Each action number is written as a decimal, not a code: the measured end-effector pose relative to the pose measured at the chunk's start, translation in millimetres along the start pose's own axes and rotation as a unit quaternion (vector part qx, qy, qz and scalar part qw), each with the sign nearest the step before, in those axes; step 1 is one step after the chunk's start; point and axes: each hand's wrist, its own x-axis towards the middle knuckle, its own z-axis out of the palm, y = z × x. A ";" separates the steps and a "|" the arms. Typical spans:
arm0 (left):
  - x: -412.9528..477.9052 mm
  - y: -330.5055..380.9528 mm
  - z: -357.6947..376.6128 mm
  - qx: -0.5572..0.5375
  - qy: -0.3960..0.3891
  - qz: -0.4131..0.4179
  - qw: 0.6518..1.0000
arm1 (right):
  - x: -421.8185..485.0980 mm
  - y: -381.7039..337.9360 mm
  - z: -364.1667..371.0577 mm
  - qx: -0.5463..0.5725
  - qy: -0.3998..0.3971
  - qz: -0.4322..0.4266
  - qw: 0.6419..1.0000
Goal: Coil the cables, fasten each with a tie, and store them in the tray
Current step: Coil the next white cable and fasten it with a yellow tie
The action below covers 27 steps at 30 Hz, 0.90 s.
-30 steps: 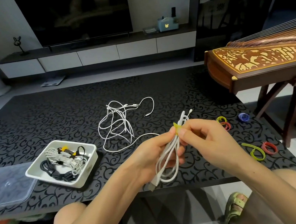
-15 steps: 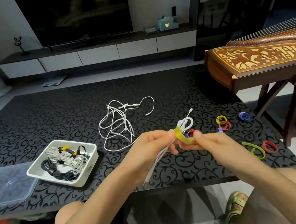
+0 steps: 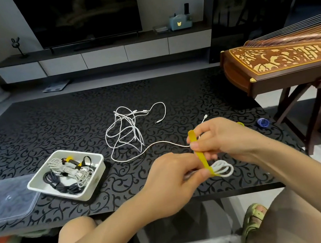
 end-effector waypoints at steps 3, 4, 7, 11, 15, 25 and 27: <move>0.6 -3.9 8.4 -0.027 0.009 -0.102 0.994 | -0.4 -15.7 5.7 -0.143 0.024 -0.075 0.987; 1.3 -5.5 10.2 -0.044 0.015 -0.145 0.988 | -2.2 -18.7 7.7 -0.195 0.040 -0.101 0.975; 4.0 -12.2 13.6 -0.125 0.014 -0.240 0.963 | -12.4 -18.5 18.1 -0.356 0.110 -0.189 0.909; 6.5 -10.1 15.5 -0.283 0.040 -0.291 0.913 | -25.9 -7.2 24.5 -0.374 0.192 -0.285 0.861; 10.5 -15.7 8.0 -0.416 0.031 -0.319 0.851 | -36.3 14.8 27.8 -0.402 0.234 -0.376 0.802; 14.4 -10.2 0.0 -0.600 -0.045 -0.318 0.733 | -28.5 74.6 37.2 -0.498 0.320 -0.486 0.643; 16.8 -10.4 -2.1 -0.596 -0.030 -0.306 0.741 | -25.9 79.2 33.6 -0.515 0.310 -0.491 0.631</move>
